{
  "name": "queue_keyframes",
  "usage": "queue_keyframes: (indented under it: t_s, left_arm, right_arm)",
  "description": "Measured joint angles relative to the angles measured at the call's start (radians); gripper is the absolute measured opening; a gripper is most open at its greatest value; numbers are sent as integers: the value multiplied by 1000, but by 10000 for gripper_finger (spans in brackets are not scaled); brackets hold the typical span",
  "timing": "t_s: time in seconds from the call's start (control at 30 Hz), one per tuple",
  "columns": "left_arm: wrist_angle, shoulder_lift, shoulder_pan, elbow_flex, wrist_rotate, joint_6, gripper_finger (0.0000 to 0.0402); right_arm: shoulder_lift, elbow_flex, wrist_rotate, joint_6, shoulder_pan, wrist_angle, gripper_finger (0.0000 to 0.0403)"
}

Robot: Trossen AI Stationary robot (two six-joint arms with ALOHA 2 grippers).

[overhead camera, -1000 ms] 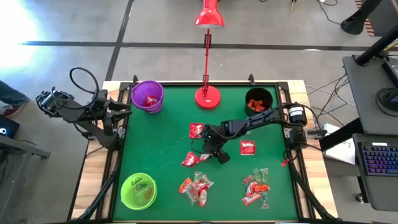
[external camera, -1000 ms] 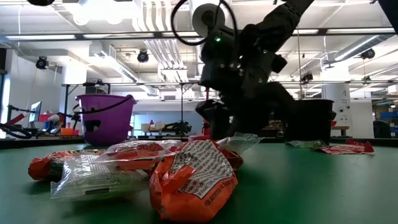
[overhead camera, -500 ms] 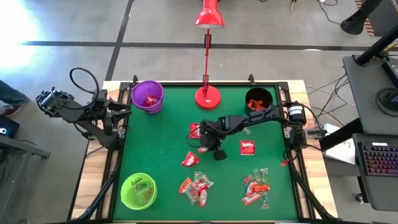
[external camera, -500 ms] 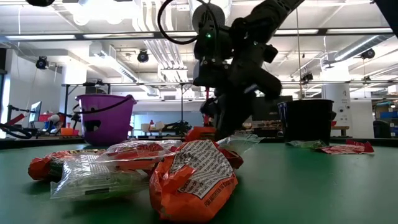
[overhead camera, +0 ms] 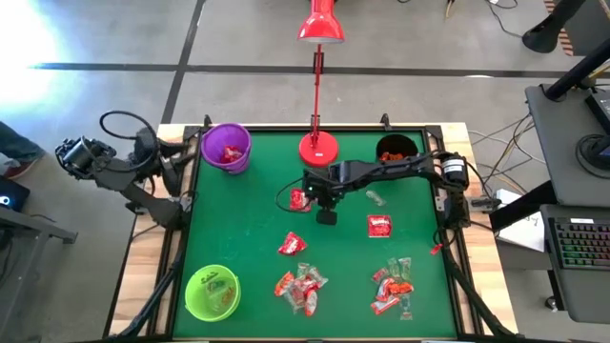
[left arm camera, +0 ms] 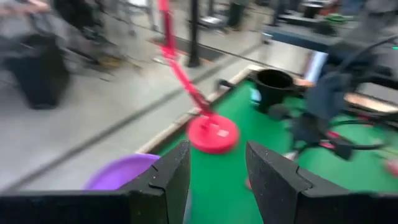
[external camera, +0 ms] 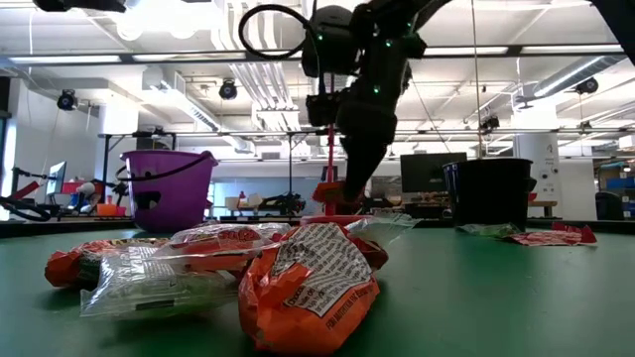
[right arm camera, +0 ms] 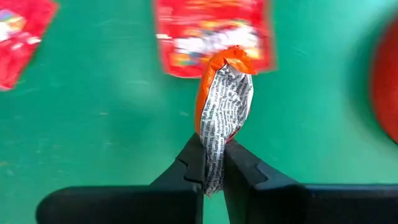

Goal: Sort candy
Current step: Put the orange chocolate into the black bucket

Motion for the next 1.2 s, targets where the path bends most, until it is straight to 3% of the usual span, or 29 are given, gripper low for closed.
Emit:
queue_keyframes:
  t_s: [0.47, 0.87, 1.2]
  left_arm:
    - [-46, -6, 0, 0, -255, -13, 137]
    - [-46, -29, 0, 0, -516, 5, 137]
    - [-49, -117, 3, 0, -525, 11, 137]
  right_arm:
    - [-115, 32, 59, 305, -189, -112, 19]
    - [-242, 32, 58, 334, -357, -230, 19]
    - [-267, 32, 62, 277, -546, -220, 19]
